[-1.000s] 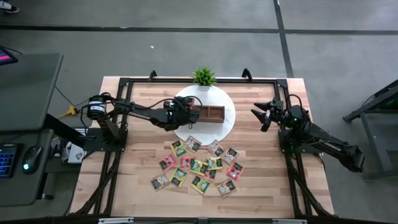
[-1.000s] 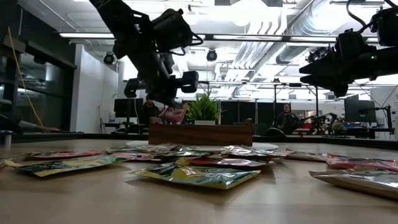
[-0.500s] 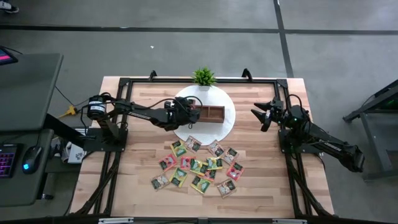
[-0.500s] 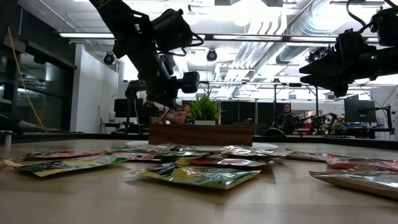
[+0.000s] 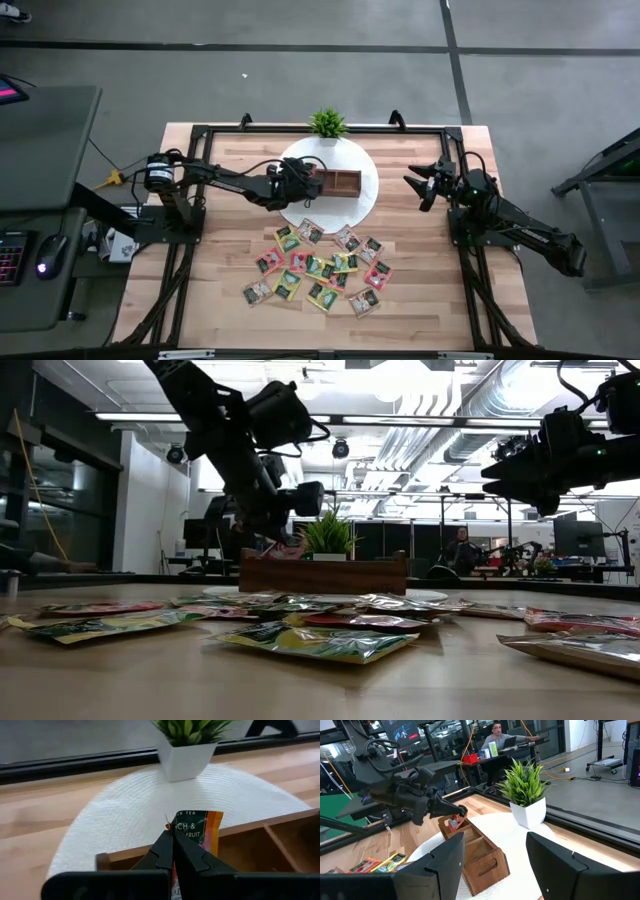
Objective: Pick & Place Tea
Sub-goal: Put the orange tea bag into the left section of the wooden organizer
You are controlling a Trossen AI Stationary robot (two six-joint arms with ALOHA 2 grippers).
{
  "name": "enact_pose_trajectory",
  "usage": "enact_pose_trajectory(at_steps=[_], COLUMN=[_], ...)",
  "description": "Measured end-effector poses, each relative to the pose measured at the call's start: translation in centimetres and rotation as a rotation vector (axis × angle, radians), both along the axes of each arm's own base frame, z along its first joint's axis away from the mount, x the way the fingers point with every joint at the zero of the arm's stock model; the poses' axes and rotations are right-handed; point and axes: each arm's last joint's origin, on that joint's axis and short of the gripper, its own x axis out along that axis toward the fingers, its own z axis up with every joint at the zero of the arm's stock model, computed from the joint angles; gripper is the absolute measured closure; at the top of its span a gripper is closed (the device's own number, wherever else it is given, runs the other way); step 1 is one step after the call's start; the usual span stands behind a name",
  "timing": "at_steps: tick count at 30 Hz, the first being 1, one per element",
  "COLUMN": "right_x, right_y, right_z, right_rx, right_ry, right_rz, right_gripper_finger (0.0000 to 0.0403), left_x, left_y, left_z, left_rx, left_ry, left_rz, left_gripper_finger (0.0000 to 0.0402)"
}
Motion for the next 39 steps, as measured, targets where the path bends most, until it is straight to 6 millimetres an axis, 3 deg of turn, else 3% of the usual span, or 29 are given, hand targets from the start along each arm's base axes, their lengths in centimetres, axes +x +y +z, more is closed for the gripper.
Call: enact_pose_trajectory(at_steps=[9,23,39], right_x=[0.0,0.0,0.0], right_y=[0.0,0.0,0.0], right_z=[0.0,0.0,0.0], right_rx=[0.0,0.0,0.0], right_ry=[0.0,0.0,0.0], right_rz=[0.0,0.0,0.0], right_gripper_finger=[0.0194,0.0194,0.0194], left_x=[0.26,0.37,0.56], left_y=[0.03,0.12,0.21], left_z=[-0.7,-0.47,-0.16], left_rx=[0.006,0.041,0.081], left_ry=[0.005,-0.018,-0.041], left_rz=[0.005,0.033,0.053], left_gripper_finger=[0.0393,0.0312,0.0304])
